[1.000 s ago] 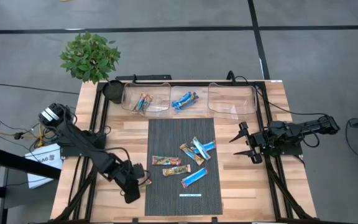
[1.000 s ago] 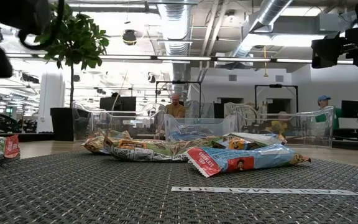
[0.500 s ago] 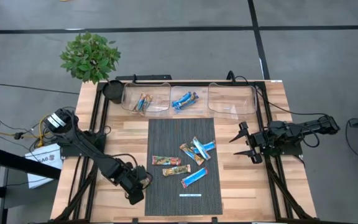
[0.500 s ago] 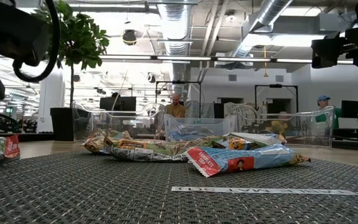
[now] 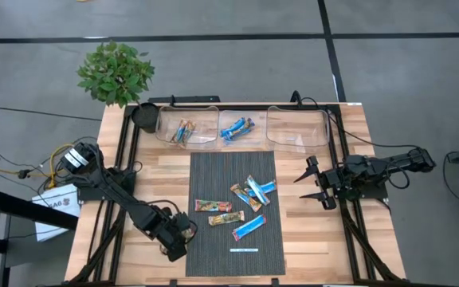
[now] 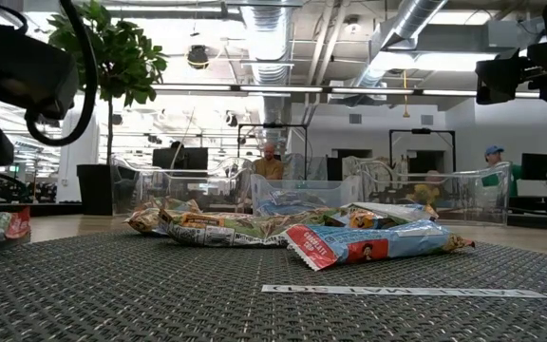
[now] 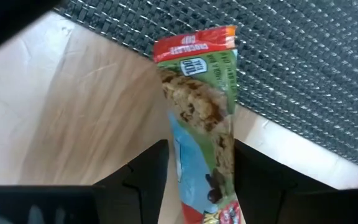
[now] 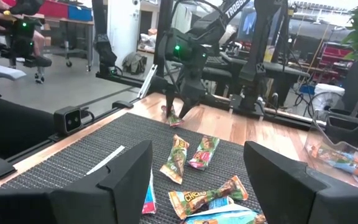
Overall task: Pick and place Granola Bars by type
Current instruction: Put the red granola bar into the right transparent bin
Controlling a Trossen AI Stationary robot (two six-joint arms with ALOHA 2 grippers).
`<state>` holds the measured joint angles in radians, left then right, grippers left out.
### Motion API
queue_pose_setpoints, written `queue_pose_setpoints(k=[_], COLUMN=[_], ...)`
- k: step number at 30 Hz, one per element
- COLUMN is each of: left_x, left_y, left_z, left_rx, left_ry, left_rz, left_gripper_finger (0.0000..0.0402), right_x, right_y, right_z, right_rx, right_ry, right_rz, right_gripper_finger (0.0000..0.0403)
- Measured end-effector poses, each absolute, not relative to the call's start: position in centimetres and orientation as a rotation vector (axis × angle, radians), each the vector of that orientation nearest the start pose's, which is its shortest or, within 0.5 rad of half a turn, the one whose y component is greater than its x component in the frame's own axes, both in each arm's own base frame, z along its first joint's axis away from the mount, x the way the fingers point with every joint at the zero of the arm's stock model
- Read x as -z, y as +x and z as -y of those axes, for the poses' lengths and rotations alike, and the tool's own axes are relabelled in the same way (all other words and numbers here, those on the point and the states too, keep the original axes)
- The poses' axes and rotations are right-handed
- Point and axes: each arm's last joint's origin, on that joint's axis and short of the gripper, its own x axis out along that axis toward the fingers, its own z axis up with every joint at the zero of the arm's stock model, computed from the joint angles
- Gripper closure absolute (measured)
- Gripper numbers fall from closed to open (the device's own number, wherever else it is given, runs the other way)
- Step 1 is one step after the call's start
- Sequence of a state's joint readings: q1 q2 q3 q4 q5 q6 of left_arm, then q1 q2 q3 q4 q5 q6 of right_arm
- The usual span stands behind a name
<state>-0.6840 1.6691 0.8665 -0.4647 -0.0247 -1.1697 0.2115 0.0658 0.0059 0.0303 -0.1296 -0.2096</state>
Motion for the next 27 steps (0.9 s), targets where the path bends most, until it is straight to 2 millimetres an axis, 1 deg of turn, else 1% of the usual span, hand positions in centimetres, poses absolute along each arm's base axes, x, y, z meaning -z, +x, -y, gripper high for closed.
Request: queue_pose_setpoints(k=[3, 5, 15, 19, 23, 27], left_x=[-13.8, -13.7, -13.6, -13.6, -13.6, -14.3], left_y=[22.4, 22.4, 22.3, 22.4, 22.6, 23.8], left_z=[18.1, 18.1, 18.0, 18.0, 18.0, 17.9], left_rx=[-0.200, -0.198, -0.202, -0.209, -0.232, -0.294], left_ry=[-0.528, -0.515, -0.479, -0.463, -0.452, -0.430], left_rz=[-1.331, -1.333, -1.331, -1.311, -1.269, -1.141], left_gripper_finger=[0.0249, 0.0263, 0.0360, 0.0389, 0.0396, 0.0389], right_x=[-16.3, -16.3, -16.3, -16.3, -16.3, -16.3], right_y=[9.8, 9.8, 9.8, 9.8, 9.8, 9.8], right_z=[-2.5, -2.5, -2.5, -2.5, -2.5, -2.5], right_rx=[-0.343, -0.343, -0.343, -0.343, -0.343, -0.343], right_ry=[-0.209, -0.209, -0.209, -0.209, -0.209, -0.209], right_rz=[0.007, 0.006, 0.006, 0.006, 0.006, 0.006], right_gripper_finger=[0.0154, 0.0154, 0.0154, 0.0154, 0.0154, 0.0154])
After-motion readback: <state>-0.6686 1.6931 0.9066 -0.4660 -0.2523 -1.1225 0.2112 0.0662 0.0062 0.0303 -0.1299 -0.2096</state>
